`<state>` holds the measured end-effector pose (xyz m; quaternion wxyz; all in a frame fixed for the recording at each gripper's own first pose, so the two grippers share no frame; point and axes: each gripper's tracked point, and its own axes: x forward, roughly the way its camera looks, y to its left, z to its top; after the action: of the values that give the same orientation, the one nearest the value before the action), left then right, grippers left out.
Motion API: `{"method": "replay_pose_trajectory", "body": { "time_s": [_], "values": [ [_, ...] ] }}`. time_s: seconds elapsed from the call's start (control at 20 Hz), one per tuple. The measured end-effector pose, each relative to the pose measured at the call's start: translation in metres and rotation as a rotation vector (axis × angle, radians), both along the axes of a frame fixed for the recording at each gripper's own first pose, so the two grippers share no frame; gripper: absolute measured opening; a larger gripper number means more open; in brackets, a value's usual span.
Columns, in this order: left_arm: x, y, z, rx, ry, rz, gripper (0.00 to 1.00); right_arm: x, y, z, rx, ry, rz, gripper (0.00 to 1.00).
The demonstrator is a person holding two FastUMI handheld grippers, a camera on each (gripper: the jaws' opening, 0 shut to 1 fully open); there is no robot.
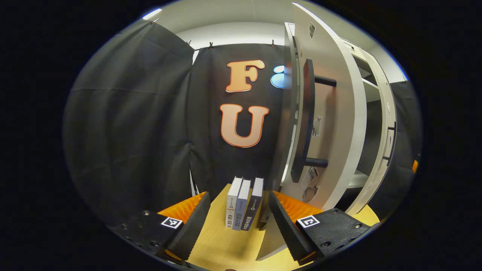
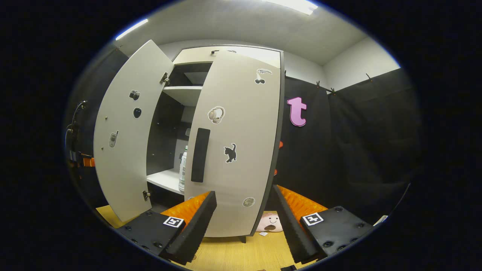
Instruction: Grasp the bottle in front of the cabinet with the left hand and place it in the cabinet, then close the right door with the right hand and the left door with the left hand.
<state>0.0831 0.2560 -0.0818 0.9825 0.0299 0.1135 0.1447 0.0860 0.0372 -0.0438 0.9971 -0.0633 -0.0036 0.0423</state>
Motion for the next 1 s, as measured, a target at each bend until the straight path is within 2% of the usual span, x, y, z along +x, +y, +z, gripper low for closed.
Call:
{"method": "replay_pose_trajectory", "body": {
  "time_s": [0.2,0.35,0.4,0.45,0.6,0.65,0.7,0.75,0.85,0.9,1.0],
  "values": [
    [0.000,-0.002,0.001,0.021,0.002,0.011,0.95,-0.004,-0.008,-0.004,-0.004,0.007,-0.011,0.98],
    [0.002,-0.010,-0.001,0.030,0.024,-0.013,0.94,-0.005,-0.009,-0.004,0.008,0.003,-0.008,0.98],
    [0.003,-0.011,0.000,0.043,0.031,-0.018,0.98,-0.005,-0.010,-0.004,0.010,0.003,-0.007,0.98],
    [0.003,-0.014,0.002,0.052,0.034,-0.022,0.94,-0.005,-0.010,-0.006,0.009,0.003,-0.008,0.98],
    [0.006,-0.027,-0.004,0.024,0.040,-0.041,0.93,-0.008,-0.011,-0.008,0.007,0.005,-0.001,0.98],
    [0.007,-0.033,-0.007,0.006,0.044,-0.052,0.97,-0.009,-0.012,-0.007,0.007,0.003,0.001,0.98],
    [0.009,-0.040,-0.010,-0.007,0.050,-0.069,0.94,-0.010,-0.014,-0.007,0.005,0.002,0.001,0.98],
    [0.011,-0.047,-0.011,-0.013,0.057,-0.088,0.97,-0.011,-0.016,-0.007,0.002,0.000,-0.001,0.98],
    [0.016,-0.060,-0.014,-0.014,0.071,-0.125,0.98,-0.014,-0.022,-0.006,0.004,-0.004,-0.011,0.98],
    [0.019,-0.066,-0.015,-0.014,0.075,-0.142,0.94,-0.016,-0.027,-0.007,0.008,-0.005,-0.018,0.98],
    [0.025,-0.081,-0.019,-0.022,0.085,-0.175,0.94,-0.017,-0.035,-0.008,0.016,-0.003,-0.032,0.98]
  ]
}}
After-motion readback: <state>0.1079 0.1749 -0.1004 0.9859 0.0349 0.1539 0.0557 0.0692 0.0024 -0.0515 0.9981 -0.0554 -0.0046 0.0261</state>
